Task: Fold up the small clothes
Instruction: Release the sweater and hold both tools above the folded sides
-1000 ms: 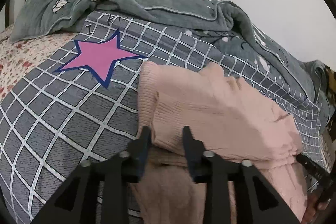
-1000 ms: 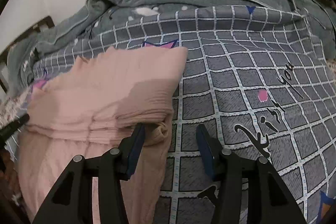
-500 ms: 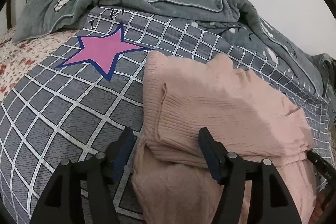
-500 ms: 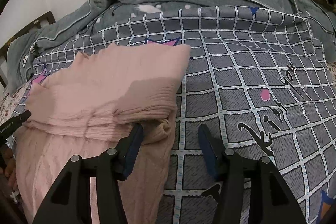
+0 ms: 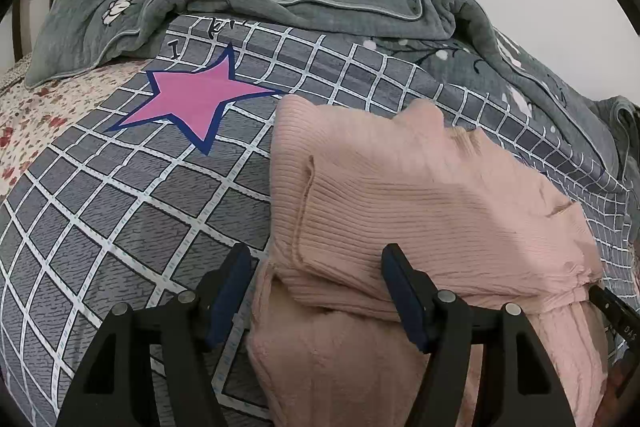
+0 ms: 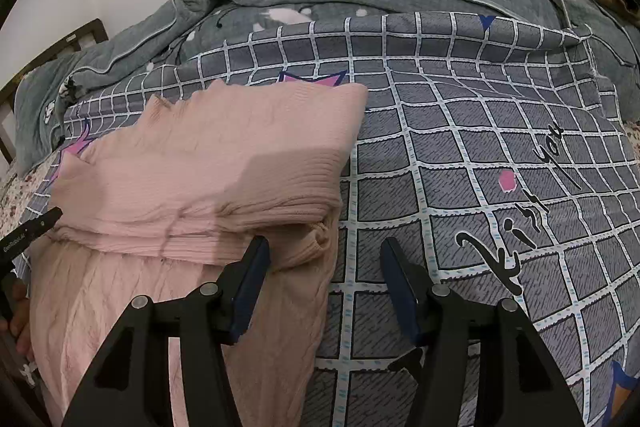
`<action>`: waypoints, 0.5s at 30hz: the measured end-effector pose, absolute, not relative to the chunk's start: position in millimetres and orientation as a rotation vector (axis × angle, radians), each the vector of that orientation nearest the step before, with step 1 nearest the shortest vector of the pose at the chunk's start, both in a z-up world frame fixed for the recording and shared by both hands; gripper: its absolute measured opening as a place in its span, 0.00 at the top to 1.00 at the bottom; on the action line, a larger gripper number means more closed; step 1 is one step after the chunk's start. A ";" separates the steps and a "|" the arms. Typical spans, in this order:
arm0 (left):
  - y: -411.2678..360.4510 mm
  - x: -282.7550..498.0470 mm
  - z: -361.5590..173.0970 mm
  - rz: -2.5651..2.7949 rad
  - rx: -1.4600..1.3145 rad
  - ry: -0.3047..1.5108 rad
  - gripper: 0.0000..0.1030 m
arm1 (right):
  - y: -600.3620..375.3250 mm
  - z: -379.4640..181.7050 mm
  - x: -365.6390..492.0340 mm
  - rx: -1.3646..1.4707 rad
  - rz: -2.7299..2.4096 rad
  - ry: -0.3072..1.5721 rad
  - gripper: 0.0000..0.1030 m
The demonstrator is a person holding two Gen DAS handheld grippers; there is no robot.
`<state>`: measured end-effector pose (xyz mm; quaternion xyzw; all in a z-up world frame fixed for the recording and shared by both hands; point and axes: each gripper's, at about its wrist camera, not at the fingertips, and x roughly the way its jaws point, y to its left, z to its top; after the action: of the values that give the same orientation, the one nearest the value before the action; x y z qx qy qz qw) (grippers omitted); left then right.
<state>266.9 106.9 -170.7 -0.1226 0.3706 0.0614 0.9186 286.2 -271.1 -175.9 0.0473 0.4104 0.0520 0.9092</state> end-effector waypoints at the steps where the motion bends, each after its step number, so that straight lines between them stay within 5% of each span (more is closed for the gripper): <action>1: 106.9 266.8 -170.6 0.126 -0.252 0.762 0.36 | -271.0 -175.9 286.1 0.097 0.108 0.847 0.44; 15: 103.7 267.3 -171.3 0.126 -0.247 0.759 0.36 | -269.4 -176.5 285.5 0.091 0.110 0.852 0.43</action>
<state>267.3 103.7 -171.3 -0.1202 0.3691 0.0611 0.9196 285.5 -269.4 -176.5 0.0441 0.4127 0.0534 0.9082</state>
